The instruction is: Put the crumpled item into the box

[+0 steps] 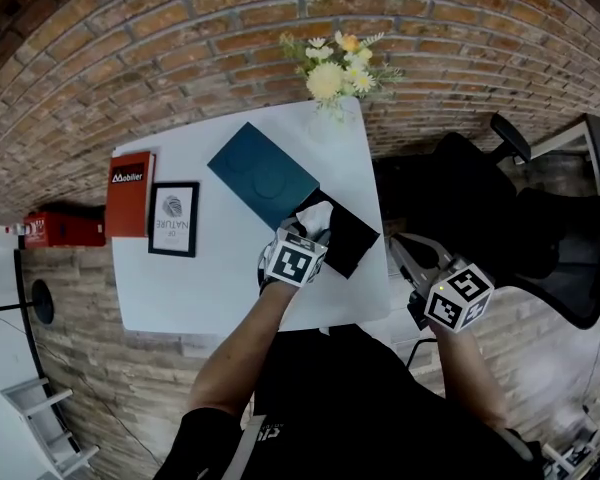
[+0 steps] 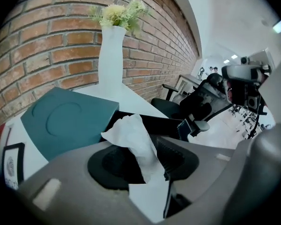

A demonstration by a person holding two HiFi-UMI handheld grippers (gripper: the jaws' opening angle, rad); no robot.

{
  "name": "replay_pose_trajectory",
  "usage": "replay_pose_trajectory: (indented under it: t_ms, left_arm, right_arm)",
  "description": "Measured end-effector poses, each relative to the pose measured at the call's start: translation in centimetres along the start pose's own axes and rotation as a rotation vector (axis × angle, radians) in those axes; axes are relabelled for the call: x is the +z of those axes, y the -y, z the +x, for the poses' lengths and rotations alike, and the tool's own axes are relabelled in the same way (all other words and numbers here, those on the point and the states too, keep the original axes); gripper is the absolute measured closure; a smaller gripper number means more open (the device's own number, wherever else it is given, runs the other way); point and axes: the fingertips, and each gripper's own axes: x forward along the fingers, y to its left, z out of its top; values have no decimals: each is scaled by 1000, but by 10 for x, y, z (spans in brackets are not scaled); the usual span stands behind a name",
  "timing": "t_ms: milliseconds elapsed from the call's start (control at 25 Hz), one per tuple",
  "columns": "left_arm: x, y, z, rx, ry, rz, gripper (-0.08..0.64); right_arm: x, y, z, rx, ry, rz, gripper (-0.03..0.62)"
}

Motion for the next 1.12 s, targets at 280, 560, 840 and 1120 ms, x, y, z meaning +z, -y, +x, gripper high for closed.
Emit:
replay_pose_trajectory:
  t_ms: [280,560,840,1120]
  left_arm:
    - [-7,-14,-5,26,-38,17,305]
    - [-28,19,-3,-117,-202,99,305]
    - [-25,8,-6,-32,-221,115,305]
    - [-5,23,-1,48,-208,264,247]
  right_arm:
    - [7,-1,6,14,10,-6,592]
    - [16,-2,9,38,15,-7,592]
    - [24,-4,8,65,23,-25,592]
    - [21,0,-5,81,24,-9,592]
